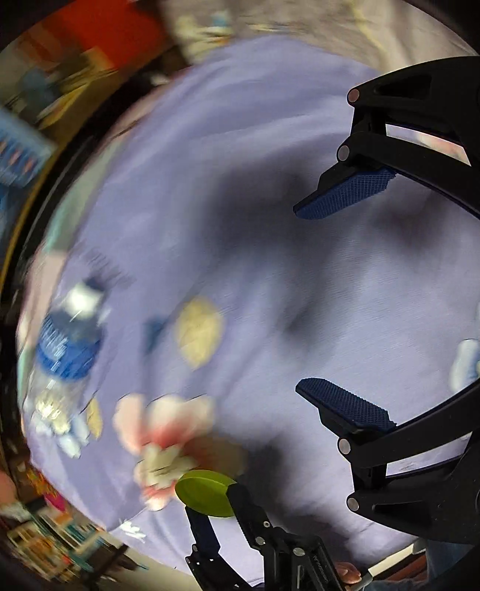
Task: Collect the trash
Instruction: 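Grasp the green lid with the left tool while the right tool grasps the water bottle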
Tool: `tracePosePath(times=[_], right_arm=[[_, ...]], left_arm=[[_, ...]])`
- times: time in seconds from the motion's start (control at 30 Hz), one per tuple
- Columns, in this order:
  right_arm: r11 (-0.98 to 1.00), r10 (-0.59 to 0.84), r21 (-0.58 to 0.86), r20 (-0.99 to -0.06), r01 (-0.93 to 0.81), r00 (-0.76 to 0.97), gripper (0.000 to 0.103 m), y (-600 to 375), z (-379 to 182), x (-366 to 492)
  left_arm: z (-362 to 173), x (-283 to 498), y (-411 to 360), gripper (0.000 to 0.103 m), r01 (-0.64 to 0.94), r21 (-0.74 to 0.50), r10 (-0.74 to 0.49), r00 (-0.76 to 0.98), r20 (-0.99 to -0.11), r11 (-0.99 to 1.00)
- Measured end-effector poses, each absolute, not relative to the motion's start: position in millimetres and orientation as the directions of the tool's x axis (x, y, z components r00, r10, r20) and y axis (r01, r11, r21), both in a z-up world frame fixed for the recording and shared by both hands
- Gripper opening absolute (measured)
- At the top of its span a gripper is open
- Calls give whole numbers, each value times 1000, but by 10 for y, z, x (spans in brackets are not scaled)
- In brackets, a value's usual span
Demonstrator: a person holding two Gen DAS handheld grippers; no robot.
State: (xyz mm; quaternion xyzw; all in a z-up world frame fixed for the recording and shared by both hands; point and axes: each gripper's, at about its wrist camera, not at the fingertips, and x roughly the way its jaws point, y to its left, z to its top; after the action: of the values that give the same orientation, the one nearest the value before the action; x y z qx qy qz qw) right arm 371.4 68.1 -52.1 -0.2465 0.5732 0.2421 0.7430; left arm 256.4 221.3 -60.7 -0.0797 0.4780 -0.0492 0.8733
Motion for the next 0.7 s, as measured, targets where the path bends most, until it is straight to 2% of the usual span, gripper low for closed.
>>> tracePosePath(times=[0.3, 0.7], right_arm=[[617, 75, -208, -944, -759, 320, 84, 1899, -453, 4264], [498, 52, -299, -927, -814, 372, 84, 2539, -740, 4789]], left_arm=[[-548, 2841, 2959, 57, -114, -170, -79, 553, -829, 979], [-718, 3152, 3344, 57, -192, -115, 1, 518, -856, 975]])
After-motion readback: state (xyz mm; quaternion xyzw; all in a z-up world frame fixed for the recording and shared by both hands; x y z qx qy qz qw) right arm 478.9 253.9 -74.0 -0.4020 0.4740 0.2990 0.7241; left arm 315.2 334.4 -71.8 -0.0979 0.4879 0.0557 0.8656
